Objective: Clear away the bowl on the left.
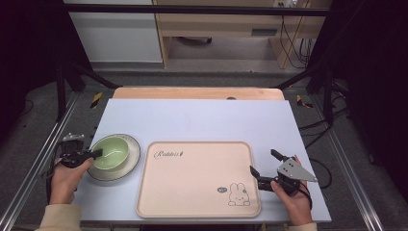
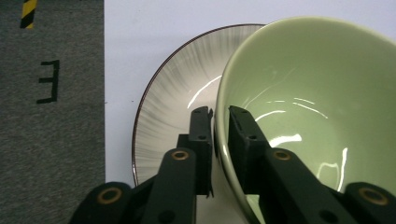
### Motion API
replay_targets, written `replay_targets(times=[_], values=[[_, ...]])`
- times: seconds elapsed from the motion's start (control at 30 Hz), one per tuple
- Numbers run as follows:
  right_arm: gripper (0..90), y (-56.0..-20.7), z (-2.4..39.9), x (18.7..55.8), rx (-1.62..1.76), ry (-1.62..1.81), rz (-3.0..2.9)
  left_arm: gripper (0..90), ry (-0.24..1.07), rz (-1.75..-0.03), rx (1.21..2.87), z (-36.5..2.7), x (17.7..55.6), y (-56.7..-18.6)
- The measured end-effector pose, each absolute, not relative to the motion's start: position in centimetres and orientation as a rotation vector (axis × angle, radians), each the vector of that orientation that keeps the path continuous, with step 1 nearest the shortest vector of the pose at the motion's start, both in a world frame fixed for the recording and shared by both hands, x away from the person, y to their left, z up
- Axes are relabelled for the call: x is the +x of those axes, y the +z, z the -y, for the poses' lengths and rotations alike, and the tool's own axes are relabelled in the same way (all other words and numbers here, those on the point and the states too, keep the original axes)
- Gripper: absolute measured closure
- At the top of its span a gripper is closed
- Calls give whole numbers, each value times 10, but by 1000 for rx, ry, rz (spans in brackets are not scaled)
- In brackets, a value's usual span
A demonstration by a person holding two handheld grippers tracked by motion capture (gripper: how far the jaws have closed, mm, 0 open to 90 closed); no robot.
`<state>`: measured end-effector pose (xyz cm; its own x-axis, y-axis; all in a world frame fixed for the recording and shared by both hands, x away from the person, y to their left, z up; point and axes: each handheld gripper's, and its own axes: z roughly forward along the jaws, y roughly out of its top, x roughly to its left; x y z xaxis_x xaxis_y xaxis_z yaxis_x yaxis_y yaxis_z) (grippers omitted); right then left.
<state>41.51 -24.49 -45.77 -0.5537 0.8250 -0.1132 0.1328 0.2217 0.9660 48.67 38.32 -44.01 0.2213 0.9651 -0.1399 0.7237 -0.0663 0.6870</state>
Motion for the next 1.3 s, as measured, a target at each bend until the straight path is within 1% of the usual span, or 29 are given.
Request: replay_targets(times=[0.17, 0.37, 0.7, 0.9, 1.07, 1.3], values=[[70, -458, 245, 415, 885, 1372, -1852, 829, 451, -1571, 1814, -384, 486, -440], [70, -458, 245, 415, 884, 1373, -1853, 828, 400, -1567, 1745, -387, 485, -439], [70, -457, 246, 415, 889, 1378, -1848, 825, 399, -1526, 1708, -377, 484, -431], [70, -457, 246, 415, 886, 1379, -1850, 824, 401, -1494, 1723, -368, 484, -425], [69, -457, 246, 415, 879, 1380, -1851, 823, 329, -1445, 1694, -361, 484, -421], [69, -458, 245, 415, 877, 1384, -1851, 823, 336, -1393, 1735, -343, 483, -412]])
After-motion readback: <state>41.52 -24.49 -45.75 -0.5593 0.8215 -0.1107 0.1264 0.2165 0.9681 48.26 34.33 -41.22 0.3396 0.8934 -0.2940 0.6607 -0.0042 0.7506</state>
